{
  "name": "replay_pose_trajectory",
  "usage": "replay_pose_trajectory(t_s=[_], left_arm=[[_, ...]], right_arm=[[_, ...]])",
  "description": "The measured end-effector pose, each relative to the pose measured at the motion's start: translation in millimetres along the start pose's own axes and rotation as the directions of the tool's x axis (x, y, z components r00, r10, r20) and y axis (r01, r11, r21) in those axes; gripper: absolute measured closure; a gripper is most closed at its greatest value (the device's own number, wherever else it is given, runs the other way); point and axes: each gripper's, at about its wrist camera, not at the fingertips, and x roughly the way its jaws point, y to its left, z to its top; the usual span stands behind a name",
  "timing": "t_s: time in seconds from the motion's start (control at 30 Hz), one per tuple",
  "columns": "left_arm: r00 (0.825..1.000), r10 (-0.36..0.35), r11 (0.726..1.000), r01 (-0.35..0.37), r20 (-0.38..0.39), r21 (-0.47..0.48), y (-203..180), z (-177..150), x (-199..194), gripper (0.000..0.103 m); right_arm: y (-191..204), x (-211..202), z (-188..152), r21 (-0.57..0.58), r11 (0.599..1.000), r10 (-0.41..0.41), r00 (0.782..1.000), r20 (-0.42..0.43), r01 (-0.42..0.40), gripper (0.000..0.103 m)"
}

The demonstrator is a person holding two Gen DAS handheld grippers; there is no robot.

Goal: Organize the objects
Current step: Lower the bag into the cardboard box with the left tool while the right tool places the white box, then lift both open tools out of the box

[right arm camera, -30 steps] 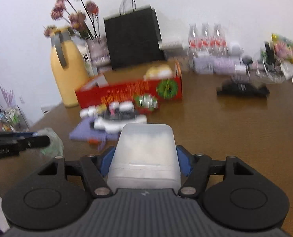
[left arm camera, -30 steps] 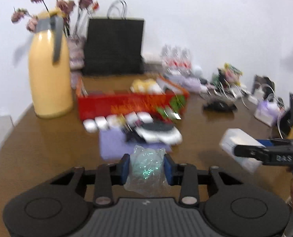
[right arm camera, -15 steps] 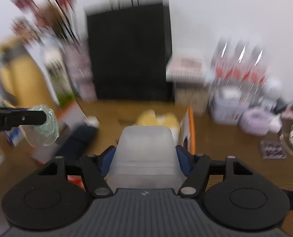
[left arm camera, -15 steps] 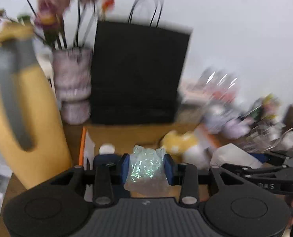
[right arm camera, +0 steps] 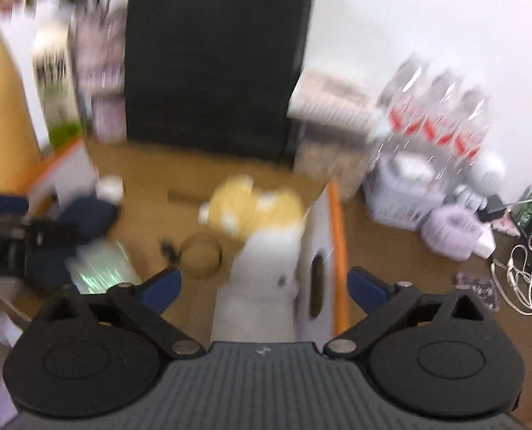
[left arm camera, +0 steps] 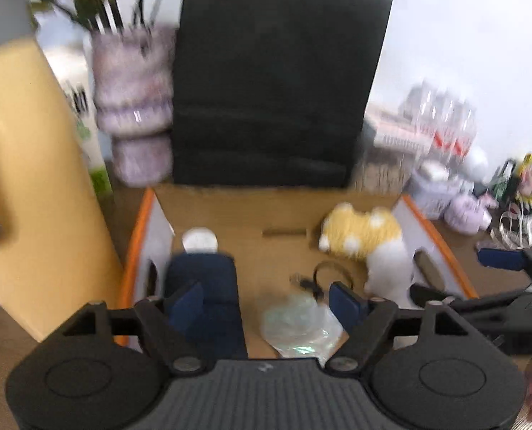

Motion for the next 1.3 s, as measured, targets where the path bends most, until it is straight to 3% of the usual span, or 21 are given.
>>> replay_pose_trajectory(t_s=[0.1, 0.23, 0.37, 0.47, 0.57, 0.63, 0.73, 0.83, 0.93, 1.0, 1.1, 1.2, 1.3], left_arm=[[0.999, 0.013, 1.000, -0.014, 0.046, 0.003, -0.4, 4.3, -27.5, 0.024], [0.995, 0.002, 1.000, -0.003, 0.097, 0.009, -2.5, -16.5, -80.7, 0.021], [0.979, -0.058, 0.998, 0.053, 0.196, 0.031, 1.2, -82.5, -151.4, 0.012], [0.965, -0.104, 0.994, 0.097, 0.240, 0.042, 1.0, -143.9, -191.7, 0.008], [0.970, -0.060, 0.997, 0.045, 0.237, 0.069, -7.2, -200.2, -217.5, 0.008], [0.966, -0.025, 0.994, -0.003, 0.259, 0.105, -12.1, -233.5, -230.3, 0.007], [0.979, -0.010, 0.989, -0.019, 0.202, 0.143, -11.5, -264.6, -236.3, 0.007], [0.989, 0.025, 0.992, -0.043, 0.149, 0.120, -3.6, -267.0, -229.9, 0.007], [0.982, 0.095, 0.993, -0.106, 0.162, 0.058, -1.1, -260.3, -224.0, 0.008], [0.981, 0.074, 0.995, -0.084, 0.178, 0.047, 0.2, -257.0, -225.1, 0.008], [0.982, 0.017, 0.998, -0.028, 0.187, 0.053, 1.4, -255.2, -219.8, 0.008], [0.990, 0.008, 0.999, -0.016, 0.141, 0.051, 0.6, -245.7, -193.3, 0.010], [0.988, 0.000, 0.997, -0.013, 0.155, 0.082, 1.0, -230.0, -169.9, 0.015]], right_arm=[[-14.8, -21.2, 8.7, 0.032, 0.999, 0.026, 0.999, 0.037, -0.027, 0.000], [-17.0, -57.6, -13.1, 0.044, 0.997, 0.057, 0.992, 0.112, -0.062, 0.000], [-7.0, -121.5, -74.7, 0.061, 0.982, 0.157, 0.955, 0.252, -0.178, 0.000], [4.9, -162.5, -133.2, 0.087, 0.963, 0.216, 0.927, 0.308, -0.253, 0.000], [13.1, -193.5, -188.6, 0.144, 0.936, 0.257, 0.904, 0.342, -0.321, 0.000], [19.1, -205.9, -217.7, 0.202, 0.936, 0.213, 0.920, 0.328, -0.289, 0.000], [31.0, -218.1, -253.5, 0.222, 0.945, 0.182, 0.950, 0.255, -0.241, 0.000], [38.0, -225.7, -271.6, 0.167, 0.949, 0.231, 0.952, 0.203, -0.266, 0.000], [41.8, -242.0, -274.0, 0.097, 0.969, 0.204, 0.959, 0.195, -0.226, 0.000], [39.2, -254.3, -268.4, 0.056, 0.975, 0.196, 0.952, 0.237, -0.214, 0.000], [27.6, -262.3, -264.1, 0.100, 0.966, 0.184, 0.908, 0.377, -0.238, 0.000], [28.7, -232.3, -249.3, 0.157, 0.961, 0.162, 0.924, 0.346, -0.227, 0.002], [38.0, -200.9, -231.6, 0.086, 0.973, 0.171, 0.922, 0.347, -0.213, 0.006]])
